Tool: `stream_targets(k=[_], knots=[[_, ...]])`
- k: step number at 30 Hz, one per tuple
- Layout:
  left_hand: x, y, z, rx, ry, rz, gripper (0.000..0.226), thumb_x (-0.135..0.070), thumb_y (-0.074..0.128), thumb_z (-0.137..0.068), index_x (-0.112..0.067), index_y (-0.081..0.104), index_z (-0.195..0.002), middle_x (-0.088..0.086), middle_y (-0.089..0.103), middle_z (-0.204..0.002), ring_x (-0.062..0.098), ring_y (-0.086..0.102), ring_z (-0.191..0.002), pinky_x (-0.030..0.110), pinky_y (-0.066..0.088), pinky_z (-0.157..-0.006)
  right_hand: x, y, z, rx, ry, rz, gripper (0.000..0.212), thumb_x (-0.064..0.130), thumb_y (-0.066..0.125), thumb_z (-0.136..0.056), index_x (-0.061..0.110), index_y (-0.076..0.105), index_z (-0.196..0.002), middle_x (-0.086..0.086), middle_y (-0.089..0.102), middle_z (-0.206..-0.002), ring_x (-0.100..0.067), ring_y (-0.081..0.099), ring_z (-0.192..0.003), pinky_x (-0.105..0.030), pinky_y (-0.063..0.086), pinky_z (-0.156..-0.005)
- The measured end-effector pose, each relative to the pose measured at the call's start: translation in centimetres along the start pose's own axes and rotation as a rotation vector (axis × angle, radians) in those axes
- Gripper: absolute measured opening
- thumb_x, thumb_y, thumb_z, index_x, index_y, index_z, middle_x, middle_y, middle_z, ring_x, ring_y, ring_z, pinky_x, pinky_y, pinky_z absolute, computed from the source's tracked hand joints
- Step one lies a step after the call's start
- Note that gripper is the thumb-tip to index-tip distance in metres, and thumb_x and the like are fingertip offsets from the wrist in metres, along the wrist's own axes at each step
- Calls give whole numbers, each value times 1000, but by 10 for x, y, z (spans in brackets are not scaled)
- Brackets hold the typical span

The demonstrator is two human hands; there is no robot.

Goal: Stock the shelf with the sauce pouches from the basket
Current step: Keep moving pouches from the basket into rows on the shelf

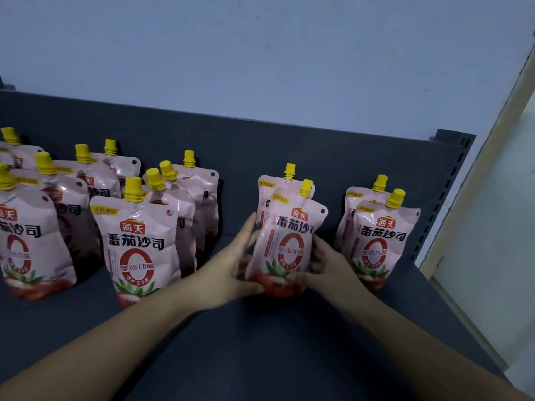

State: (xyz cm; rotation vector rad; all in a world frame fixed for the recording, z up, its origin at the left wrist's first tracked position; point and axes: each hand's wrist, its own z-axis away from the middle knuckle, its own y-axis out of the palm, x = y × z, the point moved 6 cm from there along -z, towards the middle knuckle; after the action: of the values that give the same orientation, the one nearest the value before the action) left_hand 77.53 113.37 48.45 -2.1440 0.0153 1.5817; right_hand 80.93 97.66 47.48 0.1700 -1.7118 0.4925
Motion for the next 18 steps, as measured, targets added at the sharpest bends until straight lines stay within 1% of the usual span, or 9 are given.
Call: stream_targets(k=[1, 3, 5, 7, 9, 12, 14, 16, 18], knots=[[2, 2, -2, 11, 5, -52, 113, 11, 65, -78, -54, -9, -134, -35, 27, -139, -12, 46, -121, 17, 47, -95, -1, 0, -3, -14, -16, 26, 76, -8, 71, -71, 30, 39, -128, 10, 62, -114, 1, 63, -102, -17, 54, -77], [9, 1, -9, -25, -2, -151, 113, 4, 69, -77, -56, -5, -138, -34, 35, -137, -11, 40, -127, 17, 42, -102, 1, -1, -10, -39, -43, 75, 78, -11, 71, -71, 32, 37, -127, 15, 60, -111, 3, 61, -103, -15, 53, -80], [16, -6, -15, -128, -24, -223, 104, -1, 70, -77, -49, 5, -142, -29, 47, -130, -7, 48, -122, 21, 44, -102, 3, 0, -18, -65, -57, 142, 79, -8, 71, -72, 34, 34, -128, 20, 56, -111, -1, 57, -111, -20, 52, -89], [18, -11, -21, -224, -38, -345, 92, -5, 70, -79, -38, 13, -145, -13, 56, -128, 3, 54, -119, 30, 47, -101, 2, 0, -25, -102, -72, 218, 79, -4, 72, -72, 30, 34, -133, 20, 54, -116, -5, 52, -119, -27, 49, -97], [21, -14, -26, -274, -52, -443, 86, -6, 66, -81, -31, 15, -146, -1, 57, -130, 13, 56, -120, 33, 47, -101, 0, -1, -30, -152, -80, 270, 76, -1, 72, -73, 24, 35, -134, 13, 55, -123, -5, 51, -119, -20, 48, -94], [27, -16, -34, -319, -101, -458, 75, -6, 61, -84, -27, 21, -144, 5, 58, -130, 18, 56, -119, 36, 48, -99, -1, -2, -35, -214, -81, 327, 69, 1, 72, -75, 19, 37, -132, 4, 56, -129, -2, 50, -112, -8, 42, -83], [30, -16, -37, -330, -128, -449, 70, -6, 60, -85, -25, 25, -142, 7, 59, -128, 21, 57, -118, 40, 48, -98, 0, -3, -37, -236, -80, 360, 65, 3, 71, -76, 17, 39, -130, 2, 57, -129, -4, 51, -112, -7, 40, -80], [31, -16, -38, -334, -144, -442, 67, -6, 60, -85, -23, 27, -141, 7, 60, -127, 21, 58, -117, 39, 48, -98, 2, -2, -38, -234, -68, 371, 62, 4, 71, -77, 16, 39, -129, 1, 57, -129, -10, 53, -117, -7, 40, -79], [32, -15, -36, -336, -156, -423, 68, -6, 61, -85, -22, 27, -141, 7, 60, -128, 20, 58, -117, 37, 48, -99, 1, -1, -37, -217, -47, 375, 60, 6, 70, -78, 16, 39, -128, 0, 56, -130, -14, 53, -120, -12, 42, -85]])
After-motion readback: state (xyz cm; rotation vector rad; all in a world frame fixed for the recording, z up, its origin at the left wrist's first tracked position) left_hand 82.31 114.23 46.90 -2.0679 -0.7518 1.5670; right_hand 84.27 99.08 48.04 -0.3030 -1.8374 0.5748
